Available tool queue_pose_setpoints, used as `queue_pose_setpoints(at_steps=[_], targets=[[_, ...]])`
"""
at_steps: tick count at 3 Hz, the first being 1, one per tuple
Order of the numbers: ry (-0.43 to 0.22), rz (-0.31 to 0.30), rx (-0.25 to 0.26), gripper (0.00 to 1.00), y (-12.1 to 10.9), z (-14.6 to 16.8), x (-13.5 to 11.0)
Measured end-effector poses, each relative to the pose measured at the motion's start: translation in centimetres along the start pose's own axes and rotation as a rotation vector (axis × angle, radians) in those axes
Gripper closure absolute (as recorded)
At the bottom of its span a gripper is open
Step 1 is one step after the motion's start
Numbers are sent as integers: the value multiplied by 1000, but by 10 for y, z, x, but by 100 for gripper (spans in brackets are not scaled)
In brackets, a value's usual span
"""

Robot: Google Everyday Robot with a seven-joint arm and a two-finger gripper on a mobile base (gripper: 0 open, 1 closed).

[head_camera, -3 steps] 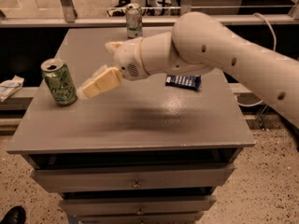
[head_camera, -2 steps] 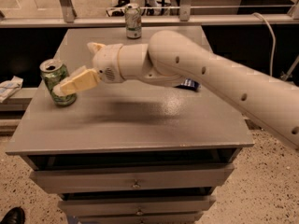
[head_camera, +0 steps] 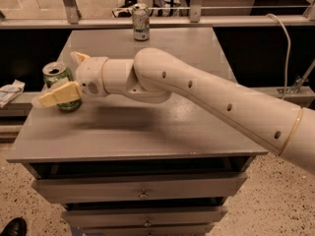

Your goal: Knock green can over

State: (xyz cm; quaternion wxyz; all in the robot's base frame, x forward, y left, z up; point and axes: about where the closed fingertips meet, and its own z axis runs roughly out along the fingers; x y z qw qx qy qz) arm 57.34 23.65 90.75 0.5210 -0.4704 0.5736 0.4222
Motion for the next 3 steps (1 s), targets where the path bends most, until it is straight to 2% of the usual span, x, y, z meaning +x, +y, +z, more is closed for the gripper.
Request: queue_pose_setpoints(at_steps=[1,2,3], targets=[[-2,-17,-10,13,9,4,5],[3,-39,3,38,5,1,7],[19,-50,38,60,-11,-13,7]])
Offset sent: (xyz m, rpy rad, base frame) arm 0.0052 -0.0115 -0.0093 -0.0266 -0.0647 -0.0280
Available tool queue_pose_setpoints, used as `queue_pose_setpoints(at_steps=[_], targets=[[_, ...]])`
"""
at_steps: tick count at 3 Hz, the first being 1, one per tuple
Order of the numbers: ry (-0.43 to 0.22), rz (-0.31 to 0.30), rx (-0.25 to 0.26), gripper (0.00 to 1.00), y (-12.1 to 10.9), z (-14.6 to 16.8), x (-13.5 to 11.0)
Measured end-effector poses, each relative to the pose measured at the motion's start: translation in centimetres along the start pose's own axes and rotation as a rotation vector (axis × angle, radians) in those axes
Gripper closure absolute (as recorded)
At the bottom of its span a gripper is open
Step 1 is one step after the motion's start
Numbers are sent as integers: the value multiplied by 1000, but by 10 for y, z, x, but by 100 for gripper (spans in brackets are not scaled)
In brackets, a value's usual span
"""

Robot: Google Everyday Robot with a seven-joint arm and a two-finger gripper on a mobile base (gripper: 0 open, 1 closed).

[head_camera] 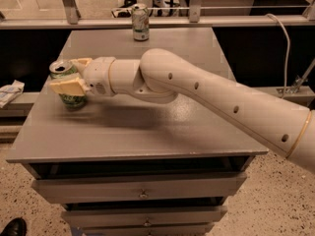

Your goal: Knock green can over

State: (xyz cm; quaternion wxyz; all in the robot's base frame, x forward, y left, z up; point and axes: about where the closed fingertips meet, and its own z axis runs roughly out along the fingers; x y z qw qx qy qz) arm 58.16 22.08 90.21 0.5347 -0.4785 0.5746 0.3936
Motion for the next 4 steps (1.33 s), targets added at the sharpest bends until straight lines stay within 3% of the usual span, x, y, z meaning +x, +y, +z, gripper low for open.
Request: queue_pose_setpoints(at_steps=[1,2,3,4], targets=[[18,-14,25,83,-15,-11,-3],[75,-59,7,100,-44,-20,-41],[186,-76,9,100,-90,-49,-47],[365,-113,-15,100,-119,-76,-16]])
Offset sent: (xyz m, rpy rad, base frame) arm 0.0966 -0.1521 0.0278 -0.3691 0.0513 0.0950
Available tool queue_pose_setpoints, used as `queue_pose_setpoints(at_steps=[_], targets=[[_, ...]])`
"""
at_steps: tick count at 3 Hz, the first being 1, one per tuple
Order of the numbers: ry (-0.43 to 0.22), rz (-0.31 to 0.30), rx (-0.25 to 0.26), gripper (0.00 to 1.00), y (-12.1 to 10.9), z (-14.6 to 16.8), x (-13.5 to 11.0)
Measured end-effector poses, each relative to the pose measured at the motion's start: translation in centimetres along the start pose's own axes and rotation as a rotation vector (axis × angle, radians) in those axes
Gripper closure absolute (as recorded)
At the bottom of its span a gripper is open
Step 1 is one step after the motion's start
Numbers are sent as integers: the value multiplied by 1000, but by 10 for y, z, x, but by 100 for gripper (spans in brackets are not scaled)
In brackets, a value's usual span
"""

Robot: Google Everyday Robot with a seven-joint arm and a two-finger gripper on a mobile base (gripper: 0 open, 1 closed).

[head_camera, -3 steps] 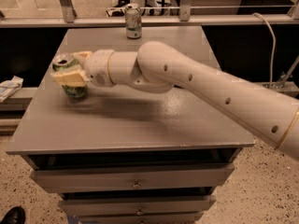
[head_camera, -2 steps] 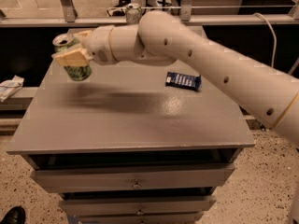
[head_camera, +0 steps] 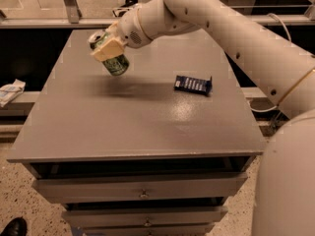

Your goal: Knock green can over

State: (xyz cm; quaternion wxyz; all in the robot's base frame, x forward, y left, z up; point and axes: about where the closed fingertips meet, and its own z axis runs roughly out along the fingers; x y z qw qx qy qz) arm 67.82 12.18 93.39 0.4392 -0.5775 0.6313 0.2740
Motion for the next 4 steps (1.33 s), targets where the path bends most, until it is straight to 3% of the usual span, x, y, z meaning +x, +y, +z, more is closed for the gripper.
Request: queue_pose_setpoints(at_steps=[1,2,3,4], targets=[[254,-95,-141,100,26,-7,50],[397,-159,-274,100,58,-16,72],[449,-222,-373,85,89,-13,71],[456,-280,-452,54,119,-2,61]])
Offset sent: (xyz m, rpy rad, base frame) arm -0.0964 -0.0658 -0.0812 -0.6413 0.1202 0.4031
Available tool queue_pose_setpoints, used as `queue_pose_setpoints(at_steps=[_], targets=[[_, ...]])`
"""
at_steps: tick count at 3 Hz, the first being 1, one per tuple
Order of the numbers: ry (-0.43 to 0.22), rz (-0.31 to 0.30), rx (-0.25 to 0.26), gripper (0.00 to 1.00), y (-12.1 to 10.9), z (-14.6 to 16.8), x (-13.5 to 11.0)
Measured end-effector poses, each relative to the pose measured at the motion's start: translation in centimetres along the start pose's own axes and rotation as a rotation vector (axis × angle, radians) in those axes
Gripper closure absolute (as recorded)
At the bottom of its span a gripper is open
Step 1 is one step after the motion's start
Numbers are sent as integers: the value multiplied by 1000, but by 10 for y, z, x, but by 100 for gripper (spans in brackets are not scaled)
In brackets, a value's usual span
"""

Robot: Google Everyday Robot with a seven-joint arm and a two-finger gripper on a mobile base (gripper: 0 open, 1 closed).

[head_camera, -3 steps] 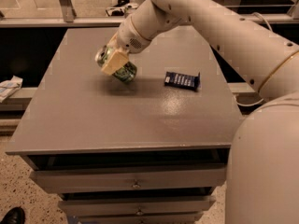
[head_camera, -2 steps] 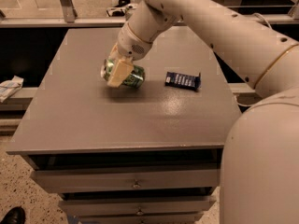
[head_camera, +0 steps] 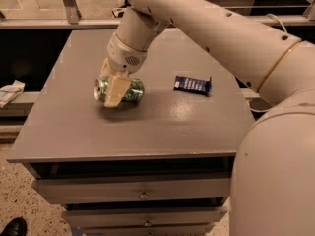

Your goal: Knock green can over

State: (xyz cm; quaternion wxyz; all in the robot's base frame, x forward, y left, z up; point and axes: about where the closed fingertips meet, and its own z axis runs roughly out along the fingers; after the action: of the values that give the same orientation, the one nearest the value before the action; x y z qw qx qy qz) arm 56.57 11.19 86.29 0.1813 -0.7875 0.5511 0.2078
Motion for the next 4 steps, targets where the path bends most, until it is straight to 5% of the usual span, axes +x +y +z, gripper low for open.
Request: queue_pose_setpoints(at_steps=[2,4], targets=[[4,-44,-46,8,14,12,-16],[5,-50,-61,0,18,17,-18]])
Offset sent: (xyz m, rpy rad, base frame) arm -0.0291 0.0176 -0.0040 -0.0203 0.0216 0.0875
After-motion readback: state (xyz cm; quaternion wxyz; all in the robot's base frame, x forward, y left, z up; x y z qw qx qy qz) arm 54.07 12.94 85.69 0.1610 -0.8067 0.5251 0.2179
